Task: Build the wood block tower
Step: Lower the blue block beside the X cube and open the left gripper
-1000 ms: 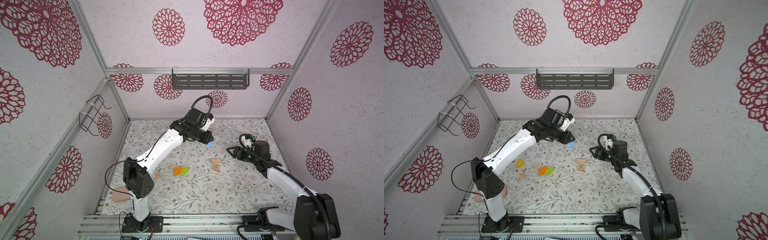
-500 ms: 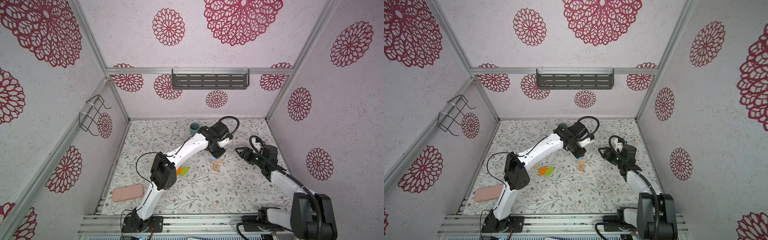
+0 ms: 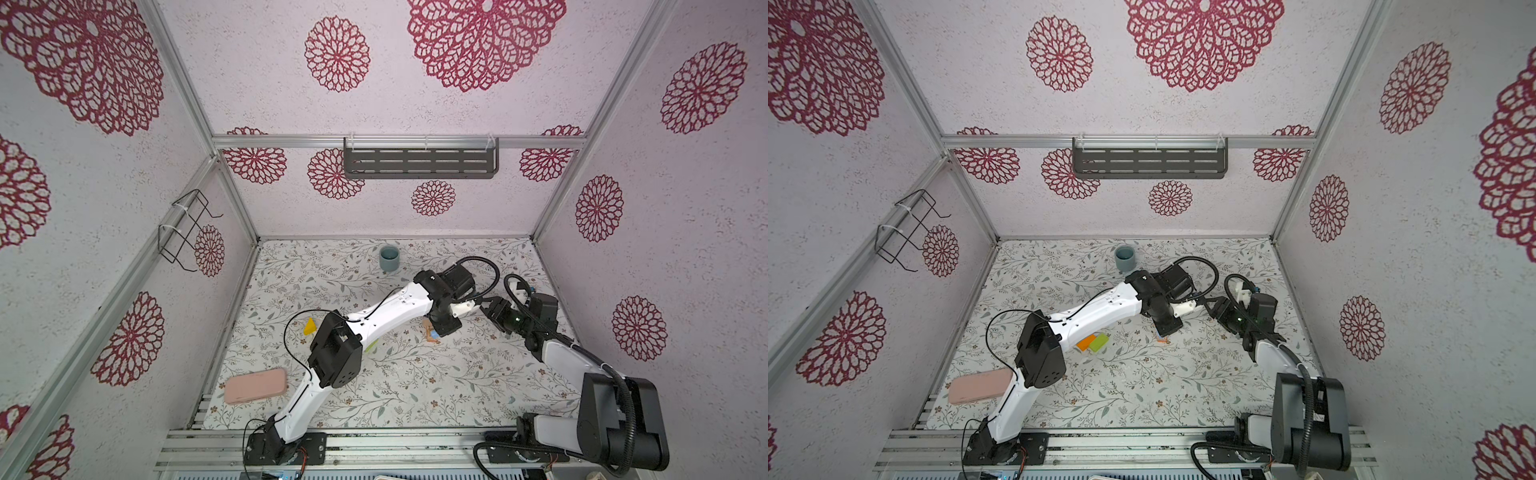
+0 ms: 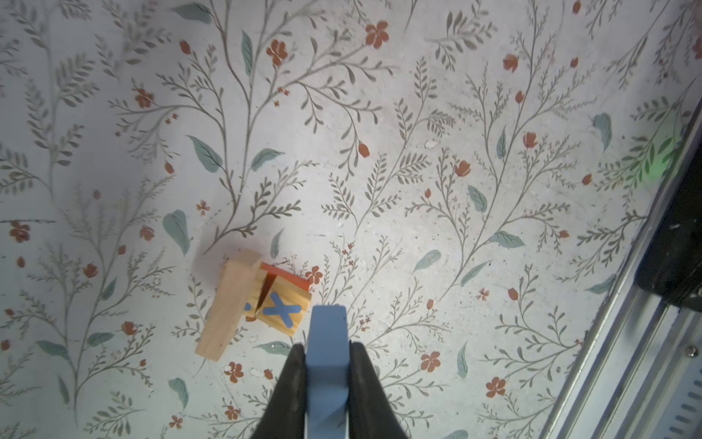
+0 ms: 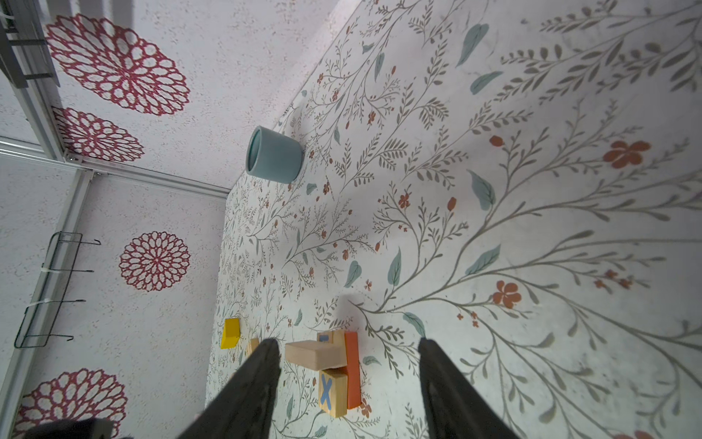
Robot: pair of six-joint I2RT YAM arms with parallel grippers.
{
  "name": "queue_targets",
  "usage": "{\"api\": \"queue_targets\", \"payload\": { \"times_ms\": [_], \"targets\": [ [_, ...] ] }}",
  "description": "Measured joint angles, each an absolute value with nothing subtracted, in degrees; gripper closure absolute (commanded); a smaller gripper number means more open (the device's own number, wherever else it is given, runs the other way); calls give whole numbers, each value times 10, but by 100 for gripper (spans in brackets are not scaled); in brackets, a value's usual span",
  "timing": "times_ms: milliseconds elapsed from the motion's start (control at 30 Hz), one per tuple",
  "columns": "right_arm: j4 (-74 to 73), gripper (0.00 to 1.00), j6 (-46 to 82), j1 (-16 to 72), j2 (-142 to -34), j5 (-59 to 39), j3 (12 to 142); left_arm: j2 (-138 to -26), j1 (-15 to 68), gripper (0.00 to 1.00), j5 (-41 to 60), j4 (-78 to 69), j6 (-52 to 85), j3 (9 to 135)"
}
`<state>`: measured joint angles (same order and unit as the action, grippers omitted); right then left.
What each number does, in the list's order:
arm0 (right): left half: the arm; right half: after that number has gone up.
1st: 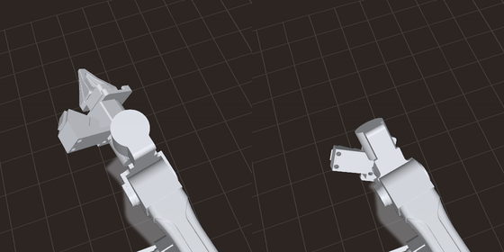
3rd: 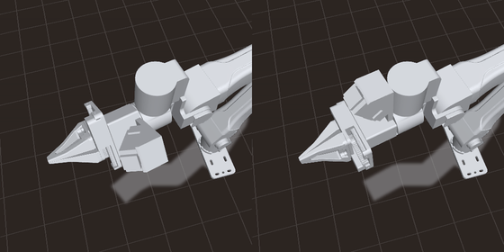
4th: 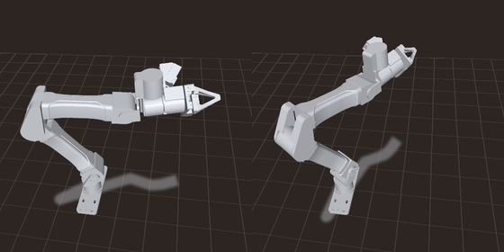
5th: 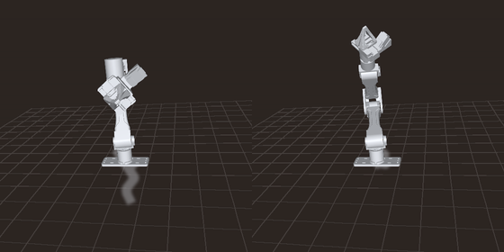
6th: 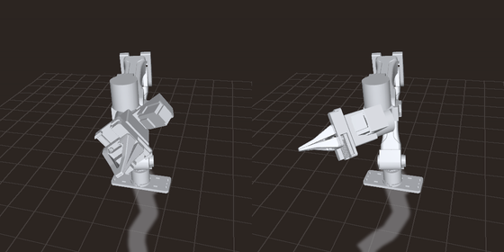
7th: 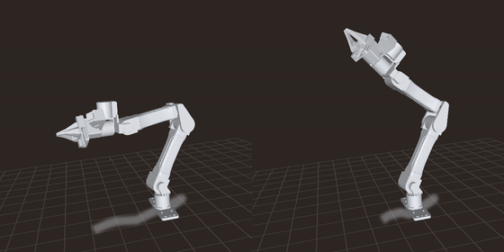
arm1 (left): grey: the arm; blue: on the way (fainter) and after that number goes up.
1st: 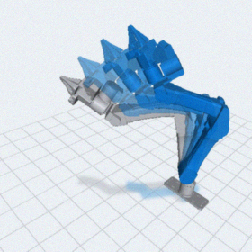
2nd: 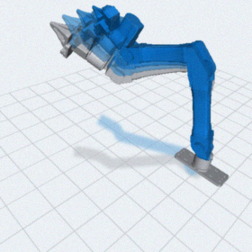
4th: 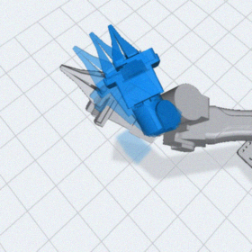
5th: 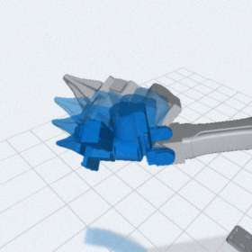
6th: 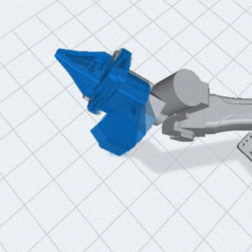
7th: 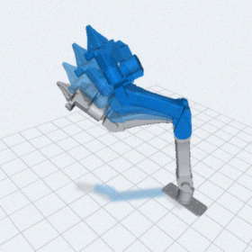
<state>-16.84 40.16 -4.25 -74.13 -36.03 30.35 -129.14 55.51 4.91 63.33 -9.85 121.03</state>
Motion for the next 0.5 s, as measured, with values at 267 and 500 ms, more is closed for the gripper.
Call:
{"api": "queue_targets", "payload": {
  "times_ms": [267, 500],
  "targets": [
    [-169, 39, 401, -44, -759, -358, 303, -1291, 561, 85, 43, 613, -111, 1167],
    [-167, 40, 401, -45, -759, -345, 303, -1288, 577, 85, 36, 598, -112, 1136]
  ]
}}
